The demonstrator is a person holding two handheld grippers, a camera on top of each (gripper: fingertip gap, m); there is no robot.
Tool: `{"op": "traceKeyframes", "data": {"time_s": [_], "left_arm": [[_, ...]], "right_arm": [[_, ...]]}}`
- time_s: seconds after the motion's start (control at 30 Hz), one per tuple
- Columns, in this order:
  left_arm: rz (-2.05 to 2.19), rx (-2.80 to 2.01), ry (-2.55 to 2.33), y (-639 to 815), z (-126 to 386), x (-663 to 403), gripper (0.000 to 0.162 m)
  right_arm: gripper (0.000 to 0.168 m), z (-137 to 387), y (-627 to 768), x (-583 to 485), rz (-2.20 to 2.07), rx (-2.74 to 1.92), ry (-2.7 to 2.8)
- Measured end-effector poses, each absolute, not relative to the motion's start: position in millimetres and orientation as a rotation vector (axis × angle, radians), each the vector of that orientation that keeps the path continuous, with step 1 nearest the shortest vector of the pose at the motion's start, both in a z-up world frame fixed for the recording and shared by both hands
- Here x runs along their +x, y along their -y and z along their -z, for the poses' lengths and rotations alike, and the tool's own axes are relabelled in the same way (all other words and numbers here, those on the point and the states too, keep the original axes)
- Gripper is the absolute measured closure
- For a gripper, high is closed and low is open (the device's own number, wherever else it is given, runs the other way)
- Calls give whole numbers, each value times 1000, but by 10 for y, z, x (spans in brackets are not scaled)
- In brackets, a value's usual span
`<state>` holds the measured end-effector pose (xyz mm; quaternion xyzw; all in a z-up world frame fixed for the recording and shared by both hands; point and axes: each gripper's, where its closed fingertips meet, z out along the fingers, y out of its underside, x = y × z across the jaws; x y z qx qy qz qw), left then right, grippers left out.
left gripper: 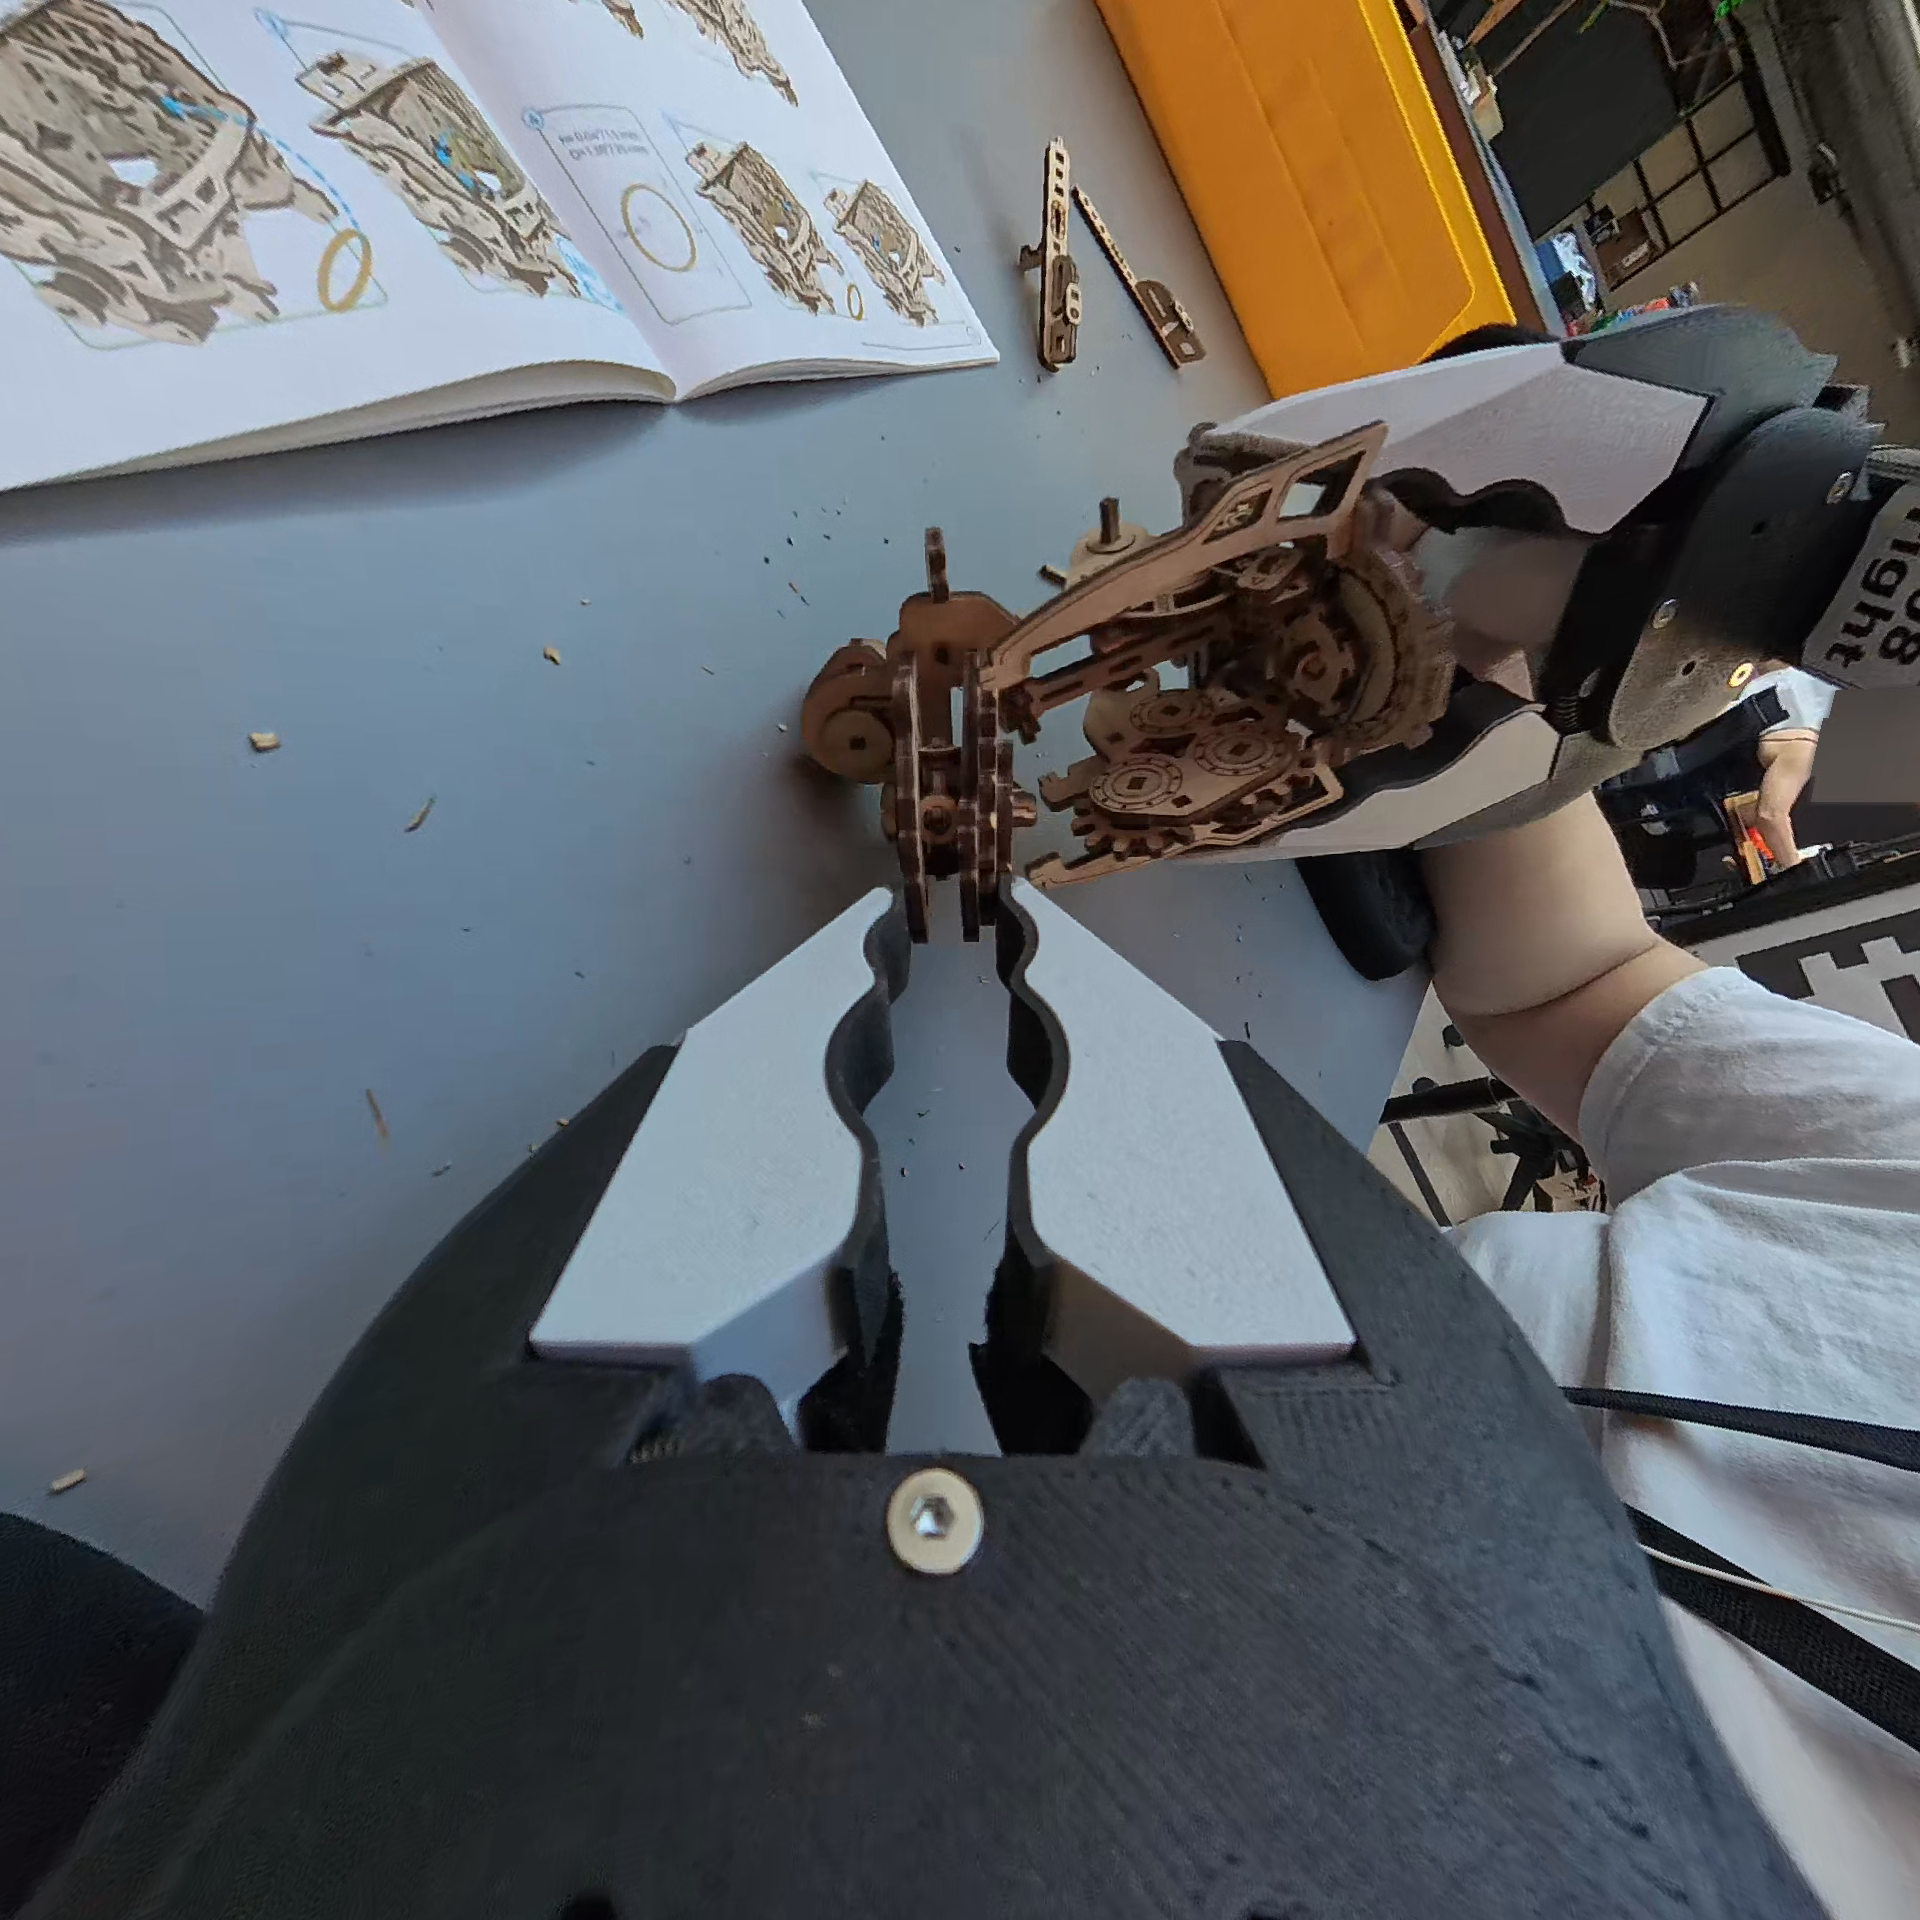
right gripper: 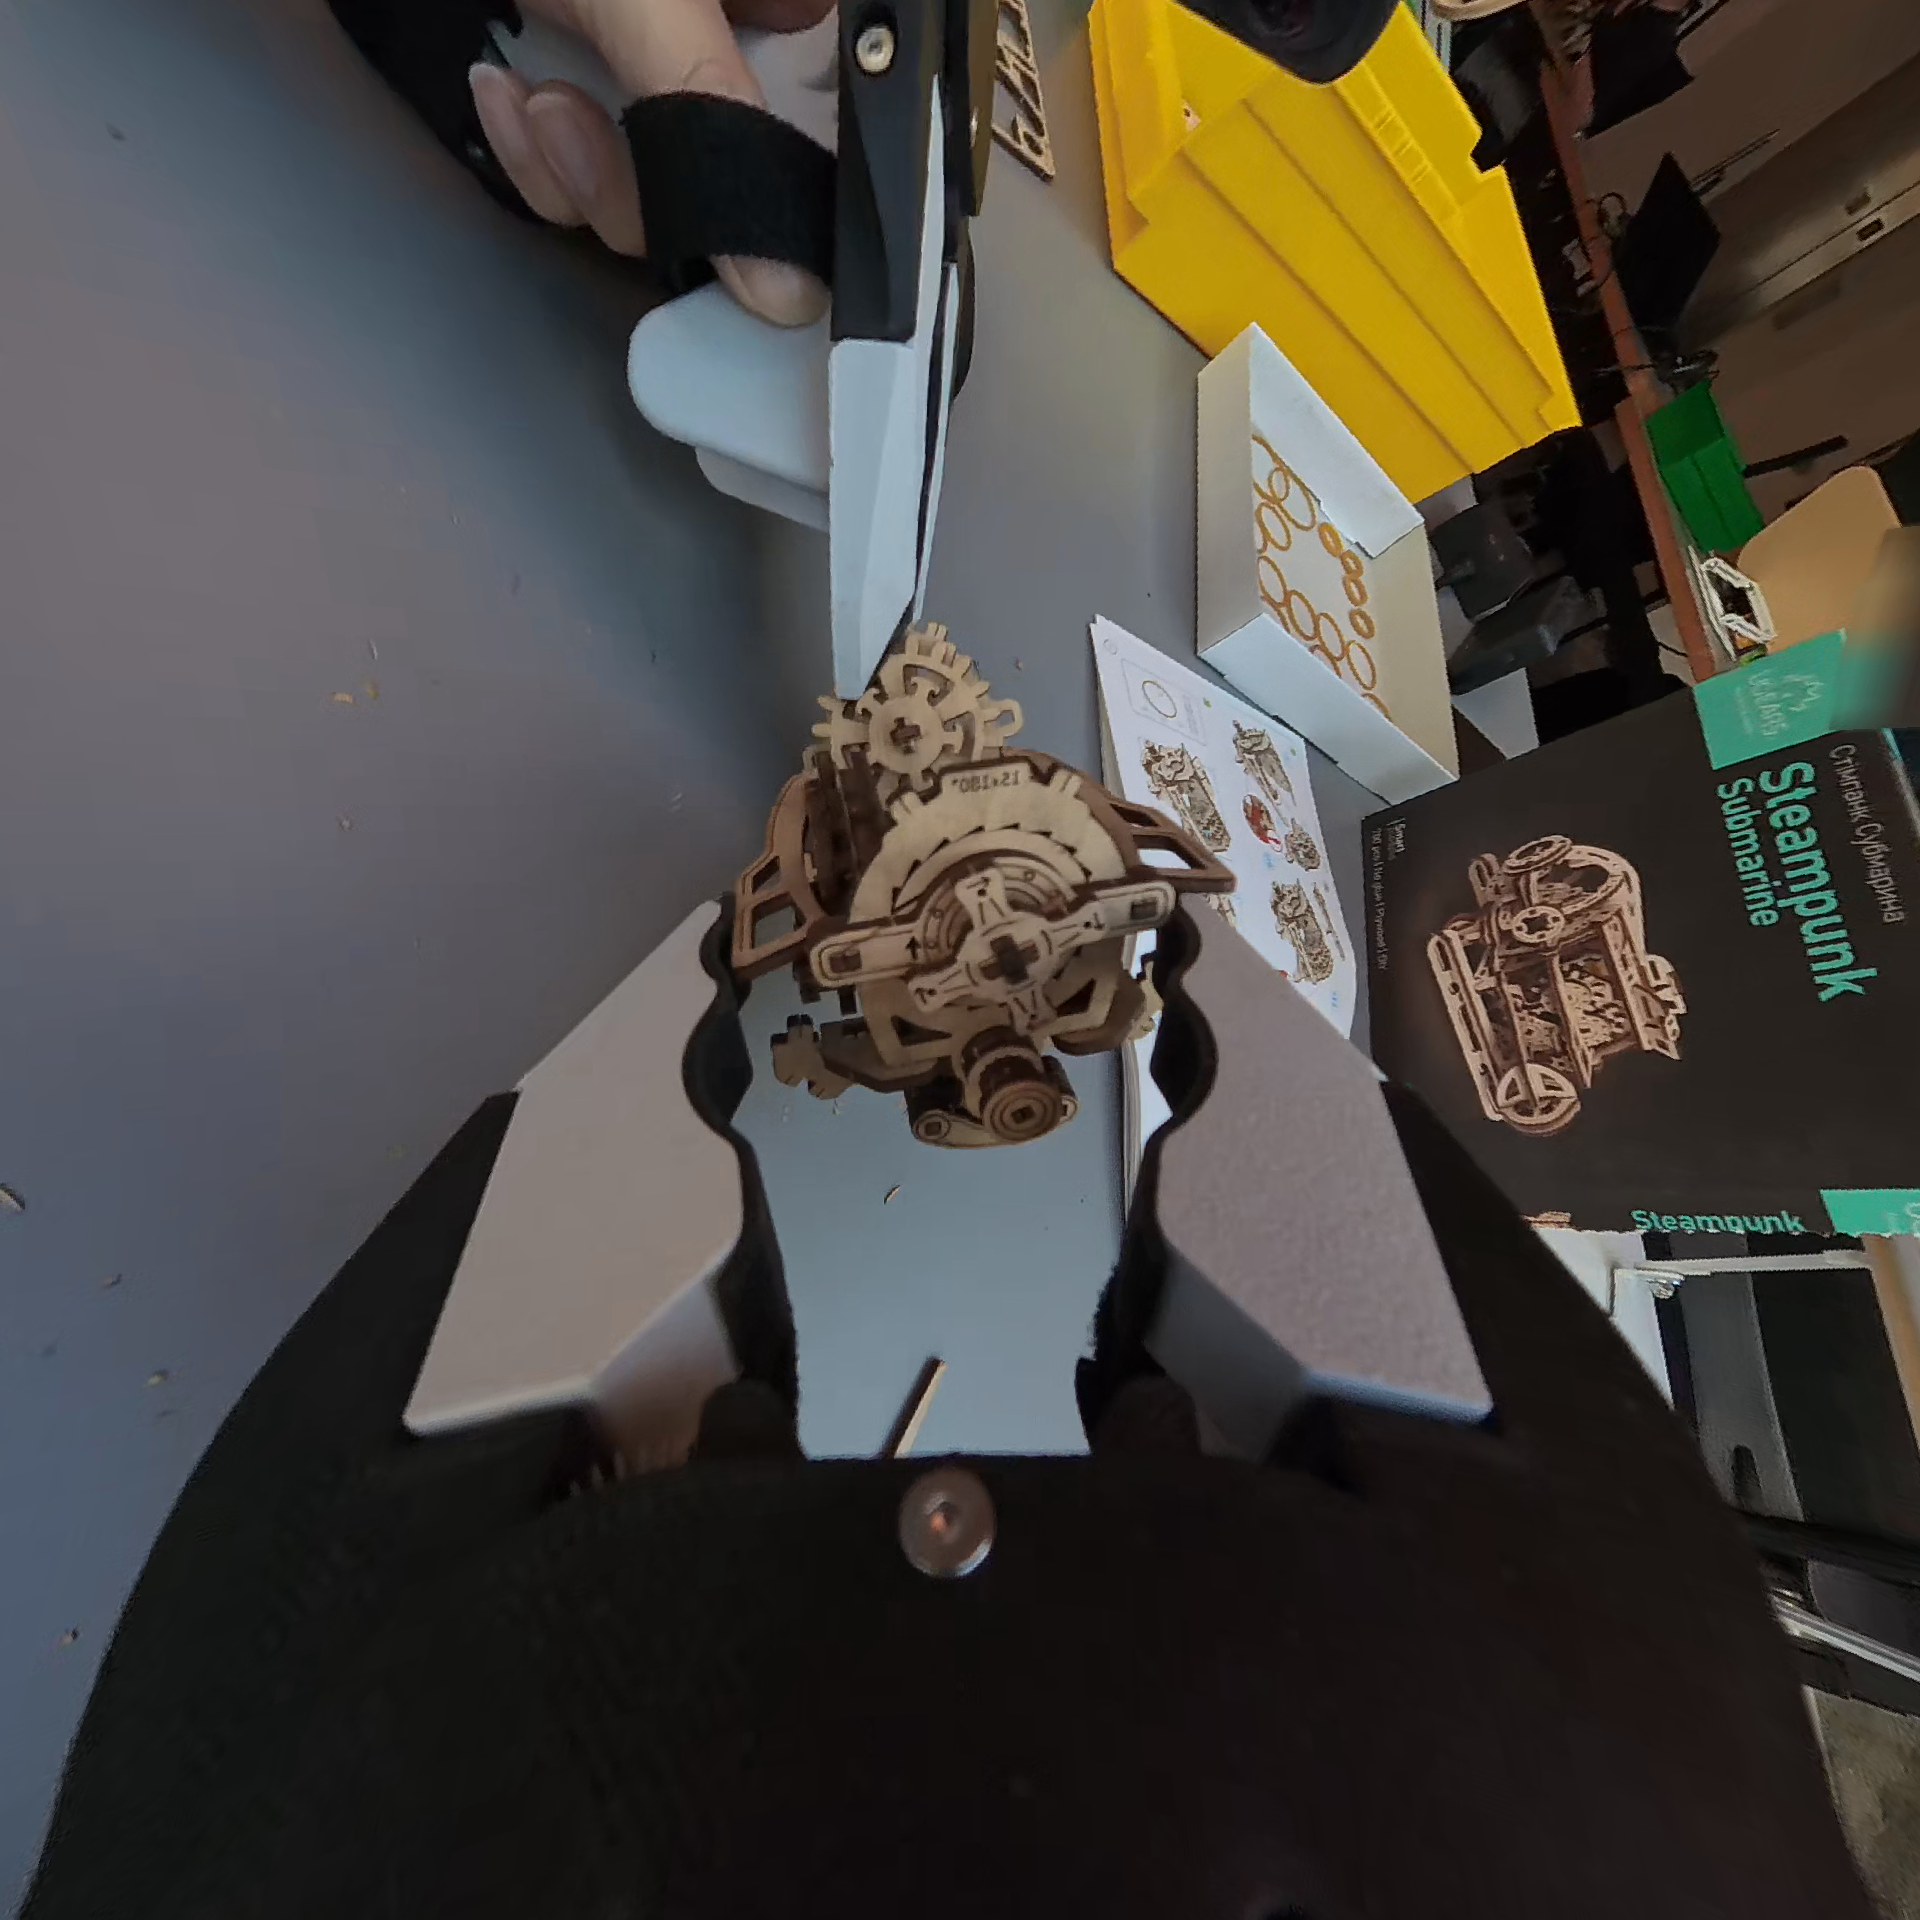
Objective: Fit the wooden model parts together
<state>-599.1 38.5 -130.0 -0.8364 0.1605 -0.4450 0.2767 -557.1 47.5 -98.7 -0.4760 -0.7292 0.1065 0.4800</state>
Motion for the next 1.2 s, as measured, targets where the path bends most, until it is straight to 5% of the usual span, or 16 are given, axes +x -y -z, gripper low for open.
{"op": "traceKeyframes", "data": {"time_s": [1.2], "left_arm": [[1266, -2255, -326, -462, 1284, -5959, 149]], "right_arm": [[90, 971, -458, -5756, 43, -1226, 1878]]}}
